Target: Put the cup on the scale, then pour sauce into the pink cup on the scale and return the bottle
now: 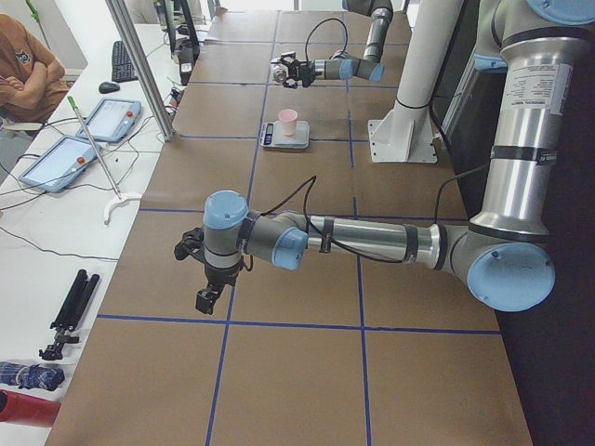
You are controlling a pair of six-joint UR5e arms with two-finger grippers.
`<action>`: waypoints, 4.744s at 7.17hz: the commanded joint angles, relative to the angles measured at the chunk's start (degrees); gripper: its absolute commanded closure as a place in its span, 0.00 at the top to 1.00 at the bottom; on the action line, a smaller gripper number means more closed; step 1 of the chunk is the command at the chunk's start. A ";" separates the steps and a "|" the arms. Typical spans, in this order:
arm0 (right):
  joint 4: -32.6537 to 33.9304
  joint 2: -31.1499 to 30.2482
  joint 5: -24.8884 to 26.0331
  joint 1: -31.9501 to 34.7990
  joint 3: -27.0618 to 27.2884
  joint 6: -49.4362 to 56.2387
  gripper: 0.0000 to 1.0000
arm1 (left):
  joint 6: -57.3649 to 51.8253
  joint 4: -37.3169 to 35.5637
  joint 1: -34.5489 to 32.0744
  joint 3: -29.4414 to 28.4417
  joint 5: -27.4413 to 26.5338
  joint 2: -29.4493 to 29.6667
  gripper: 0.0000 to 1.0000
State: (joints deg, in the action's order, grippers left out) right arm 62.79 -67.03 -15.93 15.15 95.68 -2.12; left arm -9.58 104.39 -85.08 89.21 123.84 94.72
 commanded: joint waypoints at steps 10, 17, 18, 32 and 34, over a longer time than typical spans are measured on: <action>4.62 2.61 10.65 -2.32 -5.24 8.09 0.00 | -0.17 -0.07 0.00 -0.09 -0.09 0.12 1.00; 4.62 2.78 12.77 -3.11 -5.32 10.29 0.00 | -0.44 -0.15 0.00 -0.09 0.00 0.12 1.00; 4.62 2.96 13.12 -3.11 -5.32 11.07 0.00 | -0.44 -0.15 0.00 -0.09 0.00 0.12 1.00; 4.53 2.87 14.17 -3.11 -5.32 12.14 0.00 | -0.53 -0.24 -0.09 -0.09 -0.09 -0.06 1.00; 4.53 2.96 14.17 -3.11 -5.32 12.14 0.00 | -0.53 -0.24 -0.09 -0.09 -0.09 -0.06 1.00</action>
State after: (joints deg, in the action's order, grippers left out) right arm 67.32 -64.15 -1.76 12.04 90.36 10.02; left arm -10.10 104.15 -85.16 89.13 123.75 94.66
